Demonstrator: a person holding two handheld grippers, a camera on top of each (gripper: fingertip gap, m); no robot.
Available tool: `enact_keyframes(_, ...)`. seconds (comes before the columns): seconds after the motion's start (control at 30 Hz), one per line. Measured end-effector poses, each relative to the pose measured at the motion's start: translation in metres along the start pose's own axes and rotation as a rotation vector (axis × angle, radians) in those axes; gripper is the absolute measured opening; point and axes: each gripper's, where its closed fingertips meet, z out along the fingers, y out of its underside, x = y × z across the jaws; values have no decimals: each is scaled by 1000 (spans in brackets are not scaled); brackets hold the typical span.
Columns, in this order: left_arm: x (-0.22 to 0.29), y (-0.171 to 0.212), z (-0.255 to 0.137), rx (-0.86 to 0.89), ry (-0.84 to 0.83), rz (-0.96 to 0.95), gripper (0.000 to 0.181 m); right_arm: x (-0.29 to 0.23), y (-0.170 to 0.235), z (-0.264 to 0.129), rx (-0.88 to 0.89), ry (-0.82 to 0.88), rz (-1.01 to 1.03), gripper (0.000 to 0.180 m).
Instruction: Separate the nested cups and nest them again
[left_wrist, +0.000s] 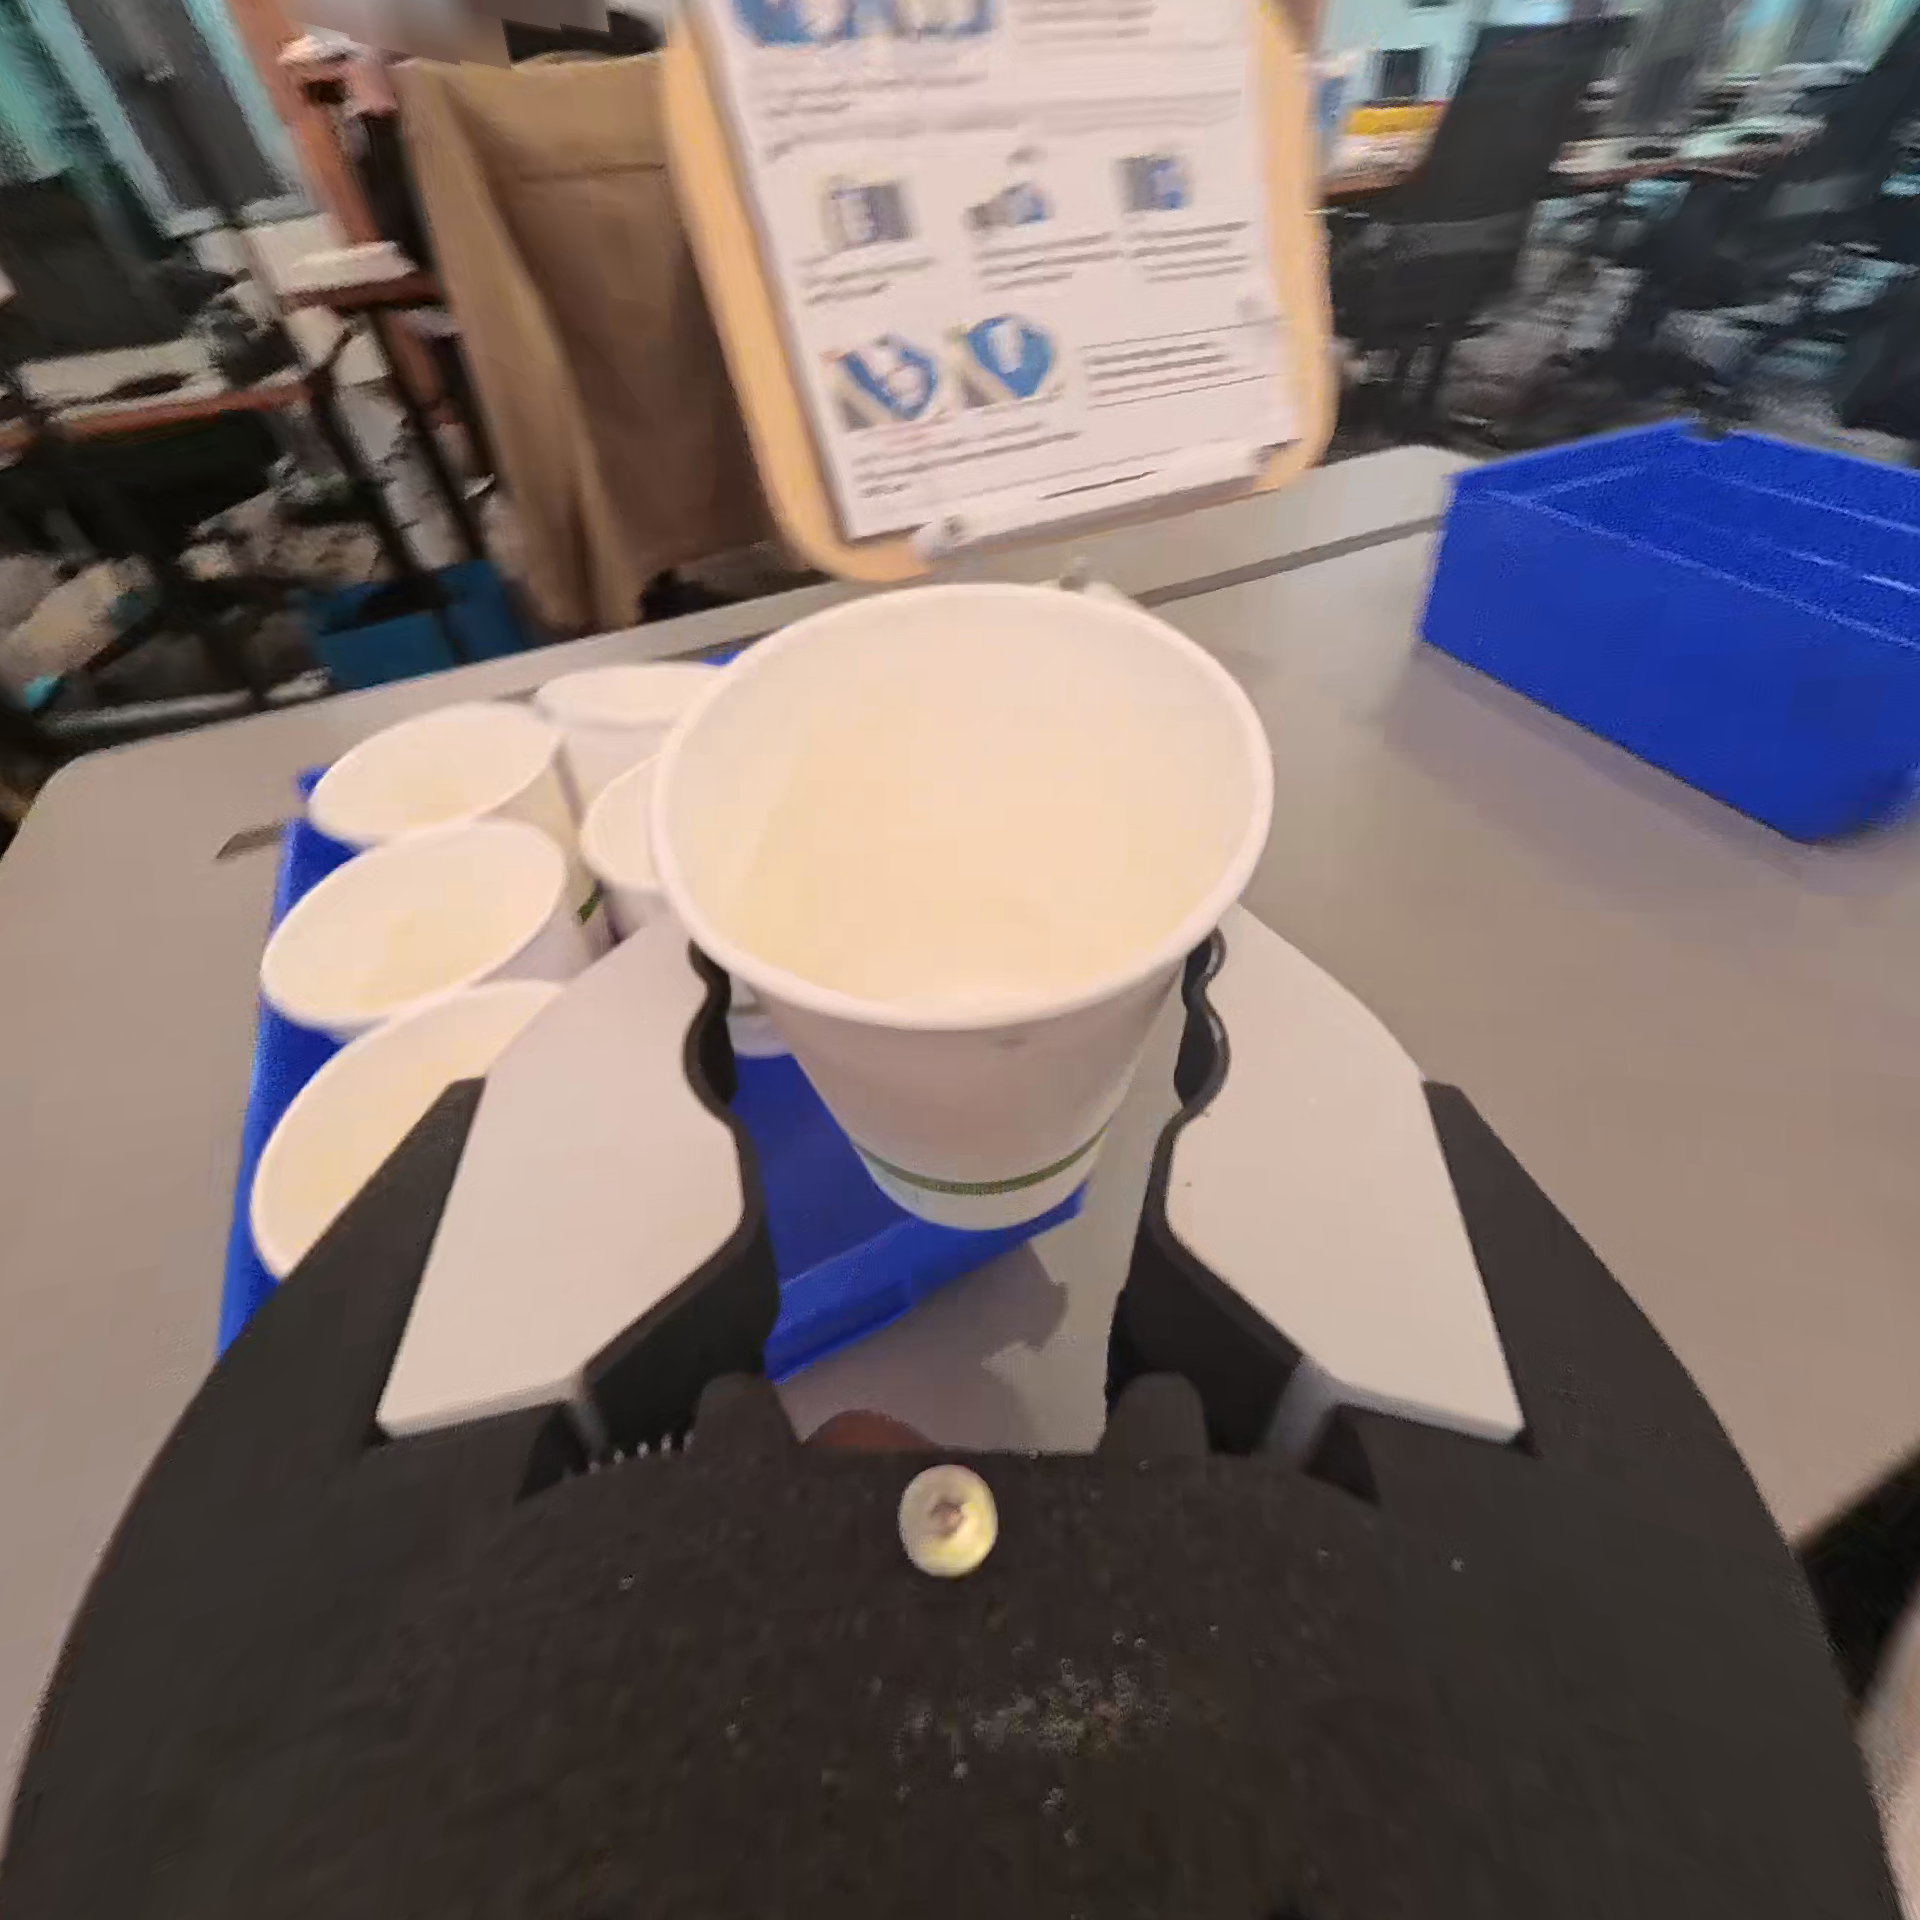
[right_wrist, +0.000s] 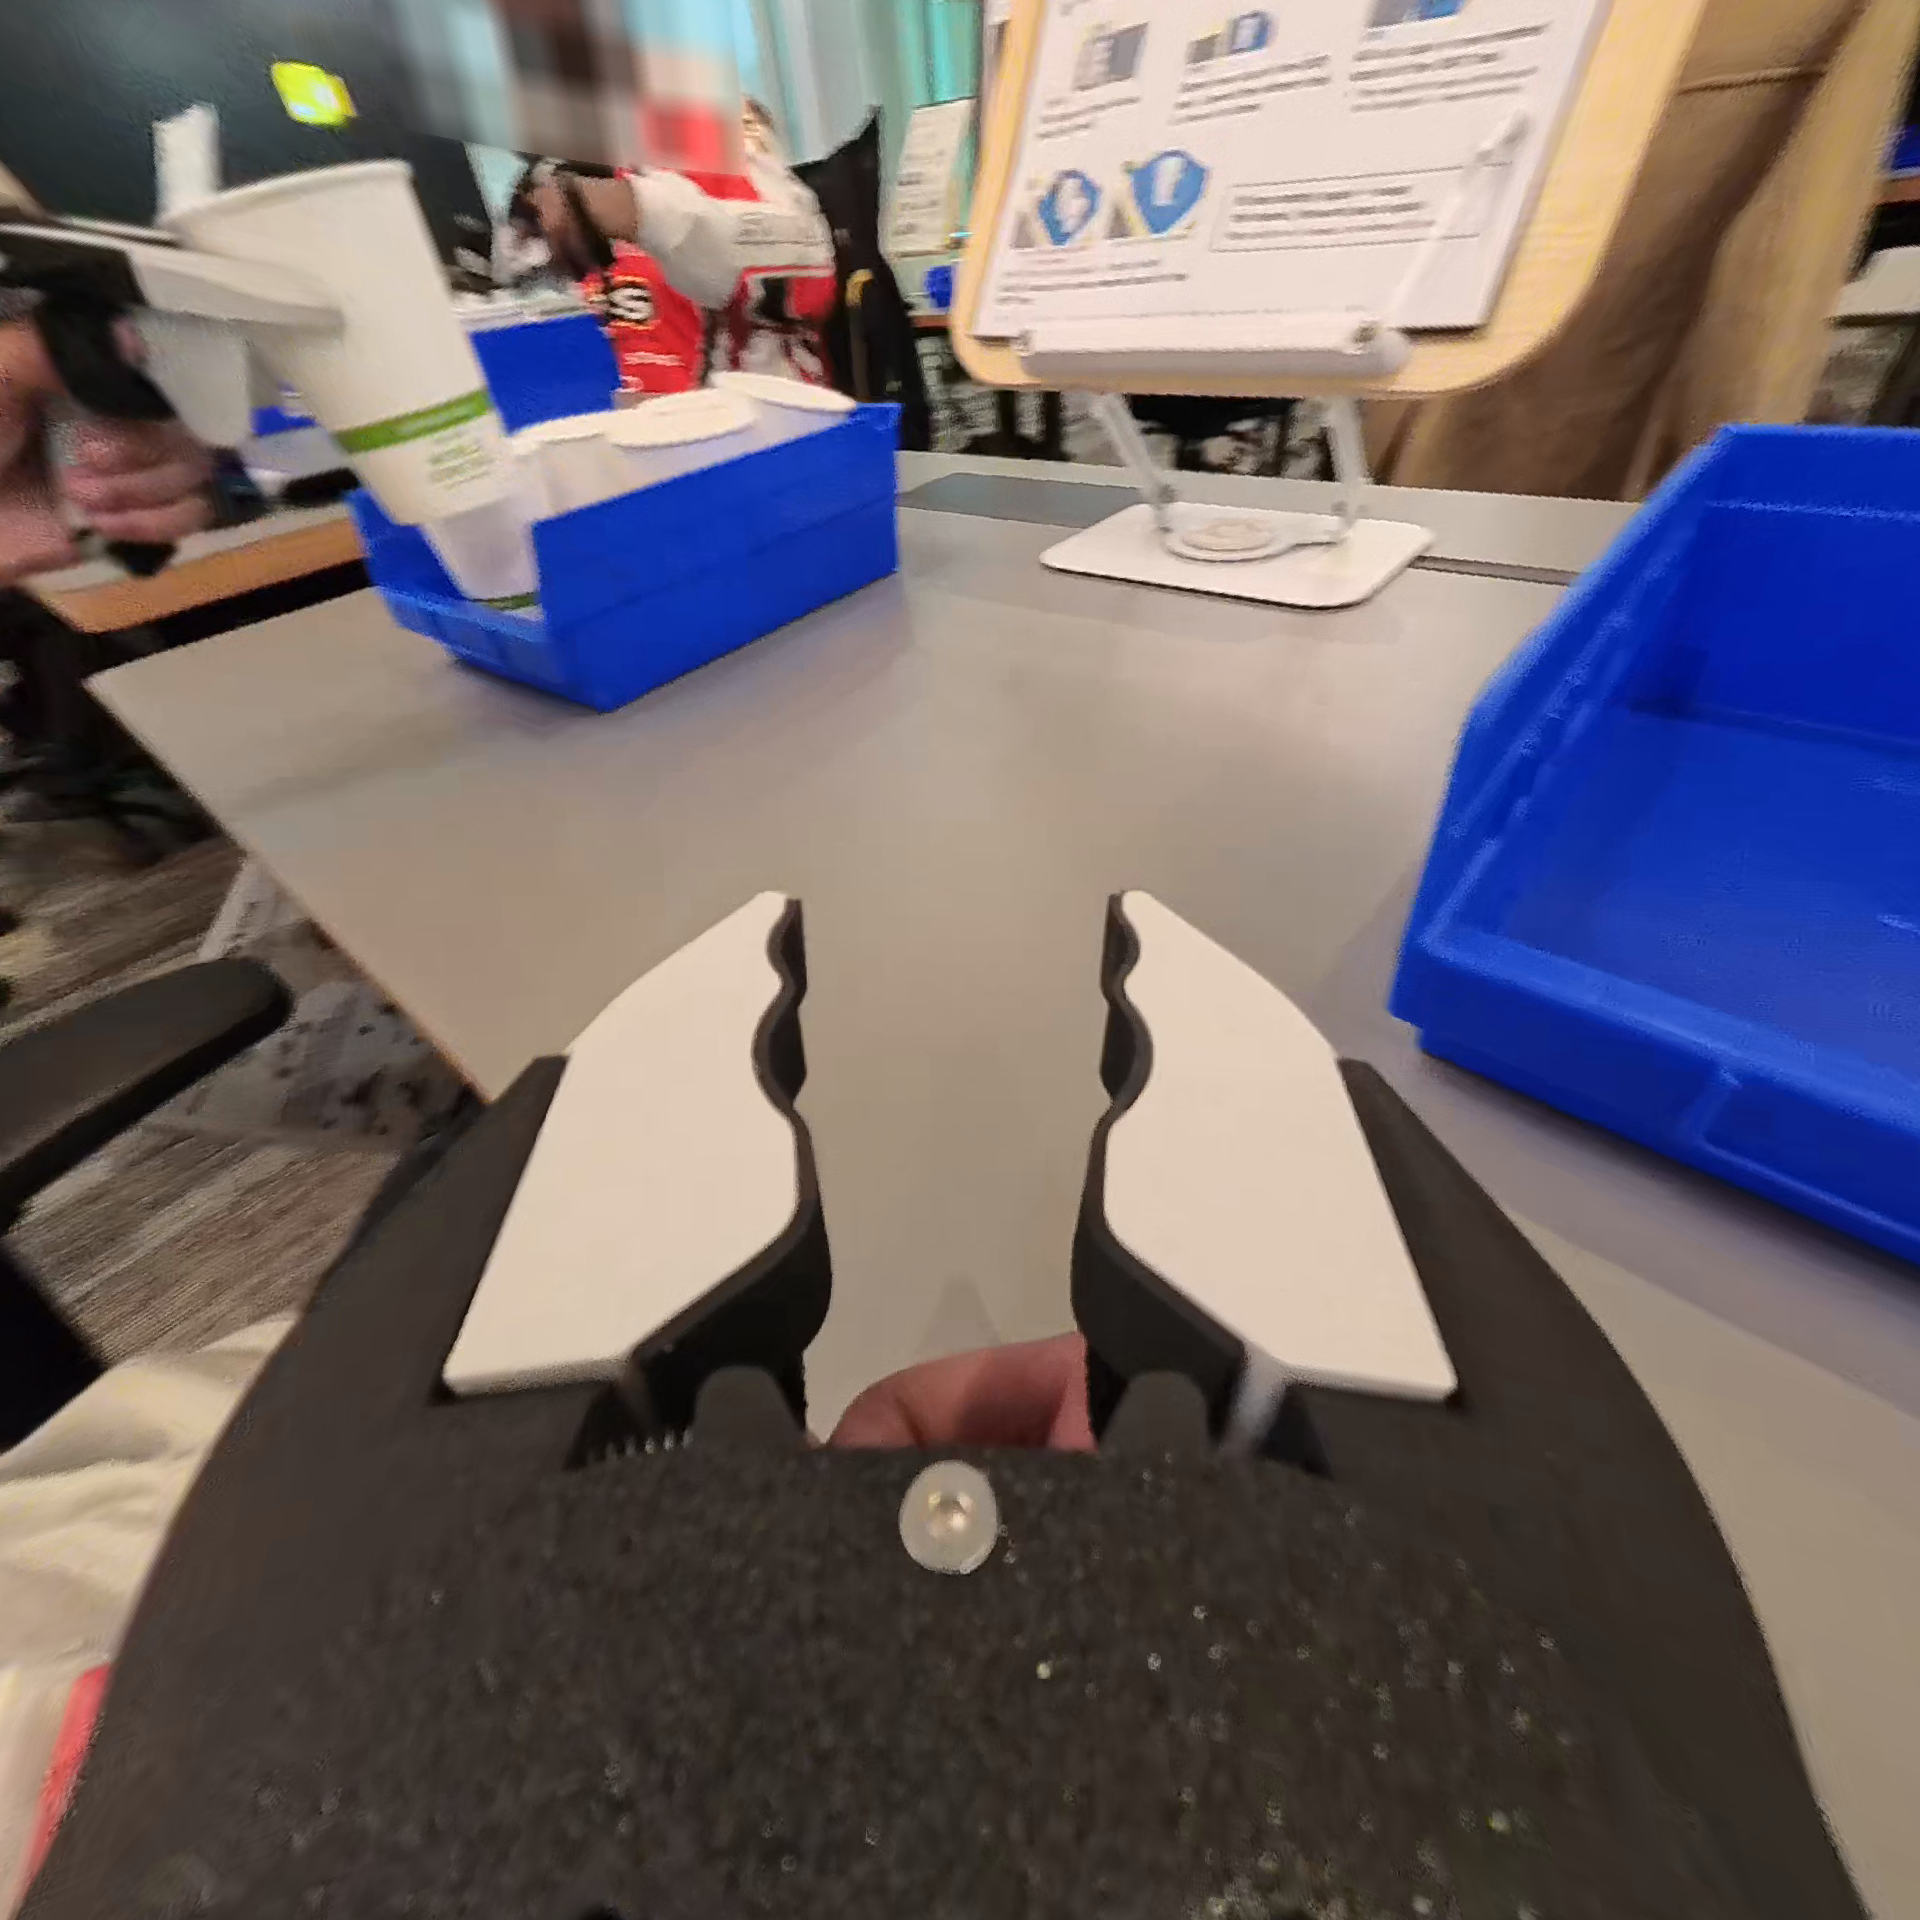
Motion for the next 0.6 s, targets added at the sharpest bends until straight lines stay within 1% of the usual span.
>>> enact_keyframes(0.07,25,-15,-9,2,136,49,84,-17,-11,0,18,-122,-5,57)
enact_keyframes(0.17,71,-30,-15,-1,364,99,84,-39,-39,-2,98,-255,-106,57)
enact_keyframes(0.27,117,-37,-14,-2,555,156,84,-59,-58,1,94,-368,-182,63)
enact_keyframes(0.37,158,-38,-8,-11,687,208,85,-76,-76,8,80,-467,-223,68)
enact_keyframes(0.47,196,-36,-1,-19,790,246,85,-86,-87,19,8,-512,-333,76)
enact_keyframes(0.53,219,-34,4,-29,855,269,85,-89,-96,28,-38,-522,-400,78)
enact_keyframes(0.6,240,-32,7,-33,908,298,85,-92,-104,36,-84,-553,-412,80)
